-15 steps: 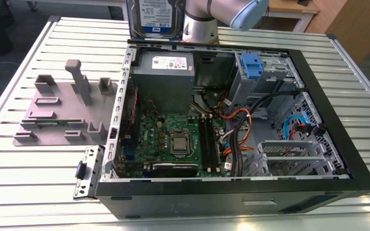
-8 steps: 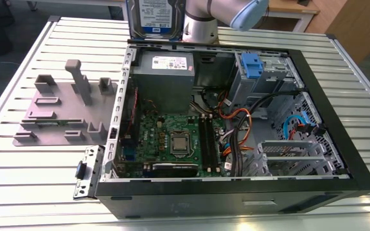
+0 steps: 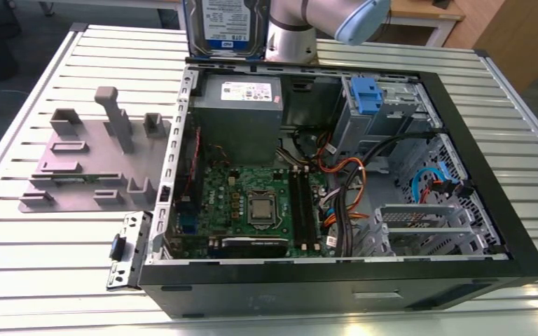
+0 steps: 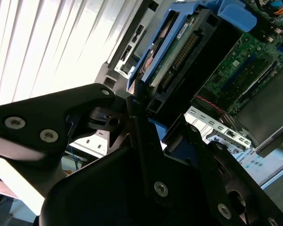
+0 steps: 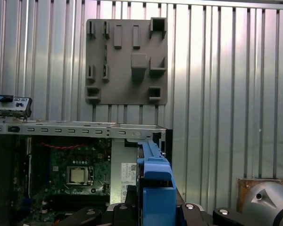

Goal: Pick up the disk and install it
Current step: 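Pick up the disk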

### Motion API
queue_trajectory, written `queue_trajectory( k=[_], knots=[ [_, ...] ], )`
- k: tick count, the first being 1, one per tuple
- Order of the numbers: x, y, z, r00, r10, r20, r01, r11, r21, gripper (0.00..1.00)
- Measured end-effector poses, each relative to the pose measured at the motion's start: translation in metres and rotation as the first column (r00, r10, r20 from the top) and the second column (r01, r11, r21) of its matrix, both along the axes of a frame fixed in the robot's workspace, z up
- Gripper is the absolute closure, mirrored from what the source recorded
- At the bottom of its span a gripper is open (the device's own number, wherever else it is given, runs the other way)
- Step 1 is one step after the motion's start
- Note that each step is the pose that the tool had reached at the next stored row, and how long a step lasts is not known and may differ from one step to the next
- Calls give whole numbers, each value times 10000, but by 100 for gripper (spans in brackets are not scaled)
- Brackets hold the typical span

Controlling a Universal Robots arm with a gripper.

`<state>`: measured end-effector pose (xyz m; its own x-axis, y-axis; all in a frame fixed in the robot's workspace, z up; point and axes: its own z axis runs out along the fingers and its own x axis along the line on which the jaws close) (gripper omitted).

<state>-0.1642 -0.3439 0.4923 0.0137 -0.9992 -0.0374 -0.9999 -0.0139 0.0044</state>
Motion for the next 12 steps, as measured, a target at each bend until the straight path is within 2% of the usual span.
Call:
queue_trajectory(
  k=[12],
  knots=[
    [0,-27,0,10000,0,0,0,10000,0,64]
  ],
)
